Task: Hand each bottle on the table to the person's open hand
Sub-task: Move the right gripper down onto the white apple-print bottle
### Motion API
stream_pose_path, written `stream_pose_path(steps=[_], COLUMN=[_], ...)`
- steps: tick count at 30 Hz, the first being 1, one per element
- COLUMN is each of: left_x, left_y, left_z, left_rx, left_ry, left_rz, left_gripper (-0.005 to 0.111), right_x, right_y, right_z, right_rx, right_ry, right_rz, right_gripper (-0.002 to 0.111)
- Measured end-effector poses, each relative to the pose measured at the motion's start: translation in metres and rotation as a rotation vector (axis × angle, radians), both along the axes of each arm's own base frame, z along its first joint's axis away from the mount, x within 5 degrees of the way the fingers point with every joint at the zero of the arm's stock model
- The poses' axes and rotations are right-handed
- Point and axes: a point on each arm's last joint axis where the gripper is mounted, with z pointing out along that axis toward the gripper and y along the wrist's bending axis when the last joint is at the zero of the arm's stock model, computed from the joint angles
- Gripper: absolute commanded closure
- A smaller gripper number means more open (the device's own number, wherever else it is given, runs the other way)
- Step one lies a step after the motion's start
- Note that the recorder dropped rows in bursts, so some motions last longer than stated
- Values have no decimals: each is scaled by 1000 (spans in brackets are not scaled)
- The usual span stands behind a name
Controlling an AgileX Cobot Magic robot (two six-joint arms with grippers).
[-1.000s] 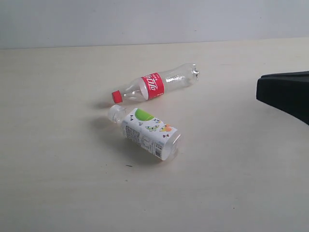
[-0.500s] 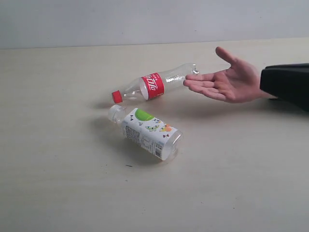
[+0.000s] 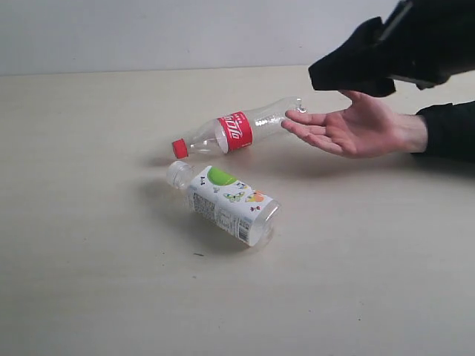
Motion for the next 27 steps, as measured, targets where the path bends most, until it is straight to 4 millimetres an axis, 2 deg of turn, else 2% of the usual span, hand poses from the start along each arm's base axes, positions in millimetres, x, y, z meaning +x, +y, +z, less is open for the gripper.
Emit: stream_pose_path(steps=[7,15,19,27], left_x=[0,0,0,0], left_y=[0,0,0,0], left_z=[0,0,0,0], left_rx=[0,0,0,0], left_ry=[0,0,0,0], left_rz=[0,0,0,0], left_gripper=[107,107,107,107], right_x=[56,107,120,121], right_y=[15,19,32,89], right_z=[-7,-27,-41,-72], right_rx=[-192,-372,-462,-562], right_ry=[131,223,244,213], right_rz=[119,82,142,340], right_gripper=[35,34,33,26])
